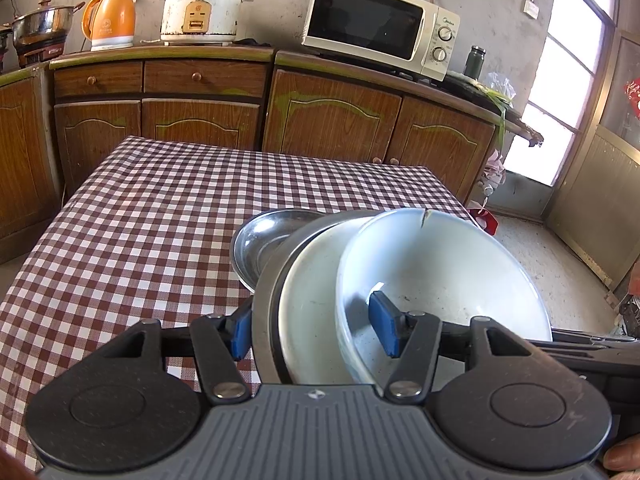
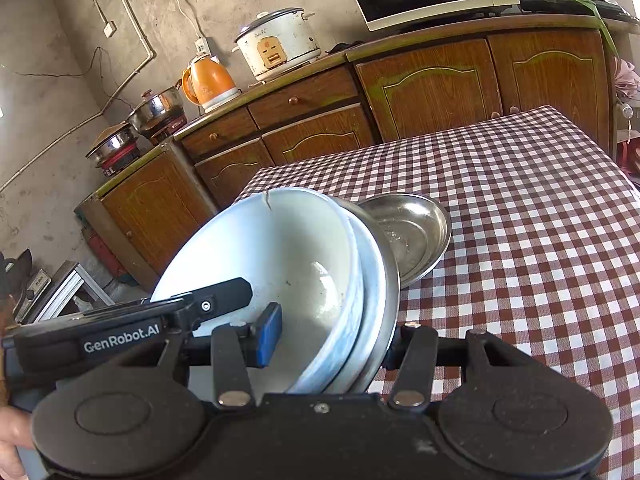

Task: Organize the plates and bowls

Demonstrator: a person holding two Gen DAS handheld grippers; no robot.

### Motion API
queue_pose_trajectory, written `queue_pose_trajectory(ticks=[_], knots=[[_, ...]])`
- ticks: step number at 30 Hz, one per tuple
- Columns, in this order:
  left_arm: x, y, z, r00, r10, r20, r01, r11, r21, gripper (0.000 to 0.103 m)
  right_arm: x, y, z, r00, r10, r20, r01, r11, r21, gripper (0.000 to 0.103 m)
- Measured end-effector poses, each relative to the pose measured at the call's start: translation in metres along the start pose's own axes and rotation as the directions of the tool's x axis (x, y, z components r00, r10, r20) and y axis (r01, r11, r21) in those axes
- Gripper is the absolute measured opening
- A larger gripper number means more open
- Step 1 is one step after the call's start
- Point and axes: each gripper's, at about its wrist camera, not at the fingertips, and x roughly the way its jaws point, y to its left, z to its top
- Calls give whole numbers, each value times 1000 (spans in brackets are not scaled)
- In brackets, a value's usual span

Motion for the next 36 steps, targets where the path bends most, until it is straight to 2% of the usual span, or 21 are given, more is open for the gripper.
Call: queue_pose_trajectory(ticks=[36], knots=[[13, 18, 11, 1000, 8, 3, -8, 1000, -22, 58, 22, 1, 17, 1000, 15, -12, -15, 1000, -20, 58]])
